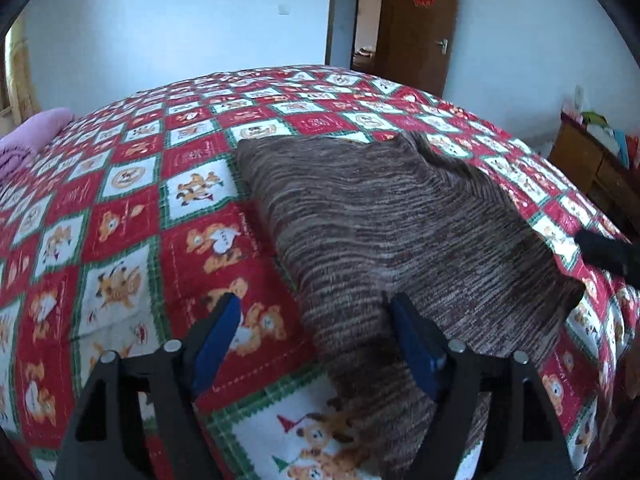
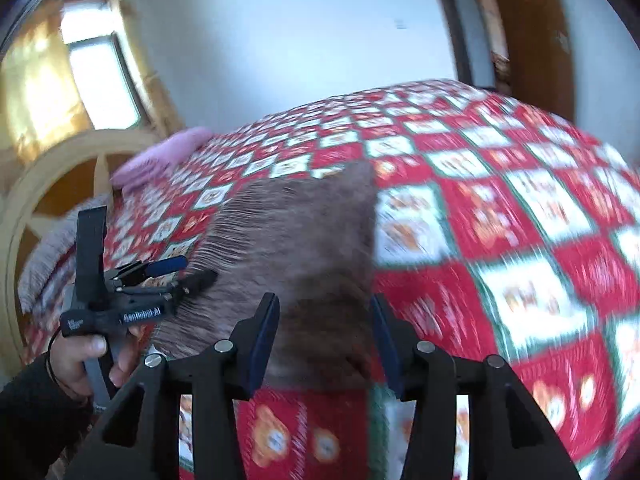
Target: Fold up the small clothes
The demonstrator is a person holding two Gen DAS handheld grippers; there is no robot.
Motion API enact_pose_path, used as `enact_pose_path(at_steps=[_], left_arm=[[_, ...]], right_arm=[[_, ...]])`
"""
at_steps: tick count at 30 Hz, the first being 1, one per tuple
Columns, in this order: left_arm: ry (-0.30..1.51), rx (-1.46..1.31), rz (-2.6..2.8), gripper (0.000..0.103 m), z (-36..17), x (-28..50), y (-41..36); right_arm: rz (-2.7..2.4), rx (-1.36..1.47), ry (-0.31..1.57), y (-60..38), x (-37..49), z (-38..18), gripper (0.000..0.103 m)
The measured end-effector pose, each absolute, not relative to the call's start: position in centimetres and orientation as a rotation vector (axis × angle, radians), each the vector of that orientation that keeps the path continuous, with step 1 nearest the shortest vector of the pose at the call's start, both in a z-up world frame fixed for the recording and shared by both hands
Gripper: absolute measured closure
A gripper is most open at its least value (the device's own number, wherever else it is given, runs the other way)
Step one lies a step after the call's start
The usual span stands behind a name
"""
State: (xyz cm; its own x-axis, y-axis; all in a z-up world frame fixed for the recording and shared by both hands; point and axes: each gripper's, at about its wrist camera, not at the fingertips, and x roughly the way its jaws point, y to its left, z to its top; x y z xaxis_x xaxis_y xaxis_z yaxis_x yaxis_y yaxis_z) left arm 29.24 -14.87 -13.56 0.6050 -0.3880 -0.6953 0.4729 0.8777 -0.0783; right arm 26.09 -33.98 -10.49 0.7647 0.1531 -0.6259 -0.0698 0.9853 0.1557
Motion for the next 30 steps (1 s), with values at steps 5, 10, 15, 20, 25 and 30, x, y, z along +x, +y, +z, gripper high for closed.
enact_pose_path(at_steps=[5,10,15,20,25,30], left_arm=[[0.79,0.086,-0.478,0.016,-14.0,28.7,-14.3],[0.828,0.042,-0.47,0.011,-14.8,28.5,-13.2],[0.863,-0.032,-0.447,0.006,-15.3,29.2,-12.0],[0.896,-0.099,-0.459,0.003,-15.8,29.8,-11.1],[0.893,-0.068,-0.444,0.001,-15.8,29.7,-11.6],[0.899,-0.065,-0.444,0.0,-15.9,29.8,-11.6]], right_arm=[[0.252,0.028,0.781,-29.7,33.1,-9.6,0.055],[0.398,0.014,0.889,-24.7,40.8,-12.1,0.055],[0.459,-0.031,0.995,-19.5,44.9,-16.4,0.055],[0.462,-0.014,0.94,-19.5,44.1,-15.9,0.053],[0.445,0.172,0.807,-25.7,41.6,-13.2,0.053],[0.264,0.289,0.855,-33.9,40.0,-14.2,0.053]])
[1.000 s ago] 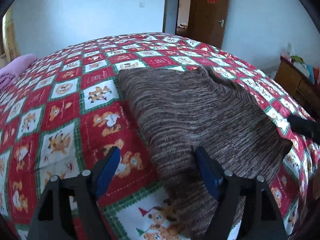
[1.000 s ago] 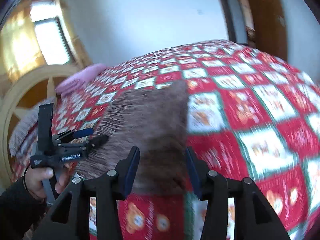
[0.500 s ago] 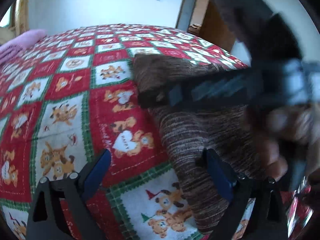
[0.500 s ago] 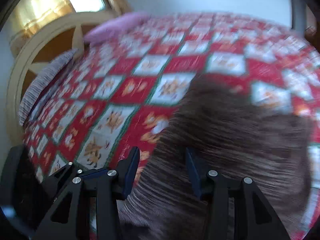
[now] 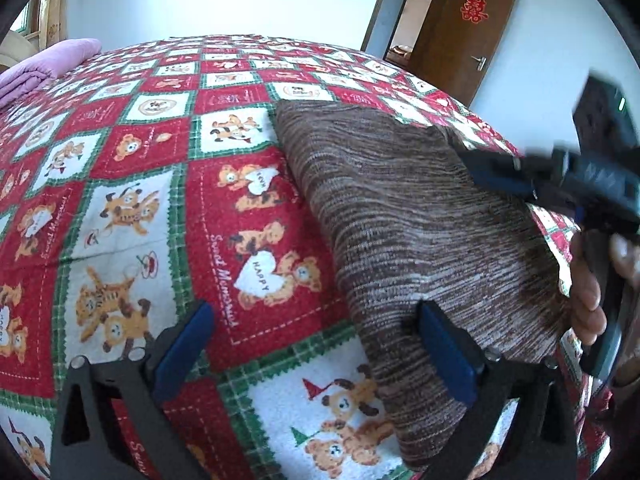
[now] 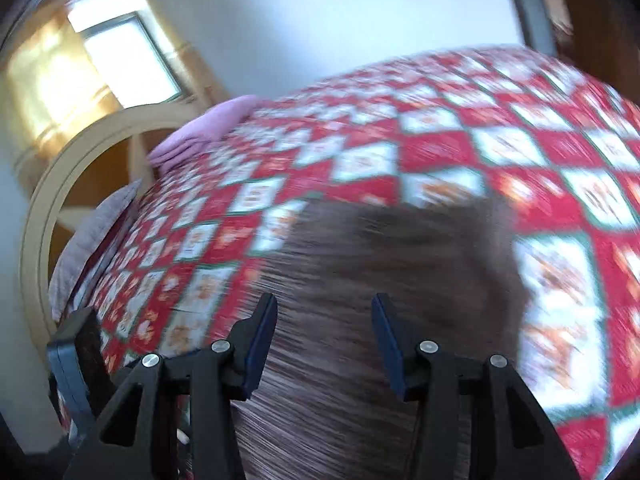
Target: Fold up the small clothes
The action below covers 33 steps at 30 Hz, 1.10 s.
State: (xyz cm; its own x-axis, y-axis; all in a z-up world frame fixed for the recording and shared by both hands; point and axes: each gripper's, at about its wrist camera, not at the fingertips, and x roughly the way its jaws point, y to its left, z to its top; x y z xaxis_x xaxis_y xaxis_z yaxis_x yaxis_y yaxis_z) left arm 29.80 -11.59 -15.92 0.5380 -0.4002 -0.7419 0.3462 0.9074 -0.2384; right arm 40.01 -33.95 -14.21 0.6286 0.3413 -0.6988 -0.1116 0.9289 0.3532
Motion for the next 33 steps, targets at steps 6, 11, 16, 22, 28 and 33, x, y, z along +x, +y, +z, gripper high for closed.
enact_pose_path(at_steps=[6,11,16,22,28,33], left_arm=[[0.898,-0.056,-0.44,0.0,-15.7,29.7,-11.8],[0.861,-0.094,-0.421,0.0,-14.3,28.7,-11.2],[0.908,-0.011,-0.375,0.0,-15.5,29.3,-12.6],[0.906,0.012,-0.377,0.0,-15.4,29.0,-13.0],[0.835,0.107,-0.359,0.0,-13.6,28.7,-14.3],[0.793,0.139,-0.335,0.0,-12.2,30.3,-15.2]], right_arm=[[0.23,0.414,0.818,-39.1,38.1,-15.3,0.053],[0.299,0.344,0.733,-36.7,34.6,-12.4,0.052],[0.322,0.218,0.82,-34.7,33.2,-14.6,0.05],[0.341,0.279,0.754,-36.4,32.1,-16.5,0.05],[0.285,0.158,0.688,-34.3,31.5,-12.9,0.05],[0.323,0.125,0.72,-32.8,33.2,-12.8,0.05]])
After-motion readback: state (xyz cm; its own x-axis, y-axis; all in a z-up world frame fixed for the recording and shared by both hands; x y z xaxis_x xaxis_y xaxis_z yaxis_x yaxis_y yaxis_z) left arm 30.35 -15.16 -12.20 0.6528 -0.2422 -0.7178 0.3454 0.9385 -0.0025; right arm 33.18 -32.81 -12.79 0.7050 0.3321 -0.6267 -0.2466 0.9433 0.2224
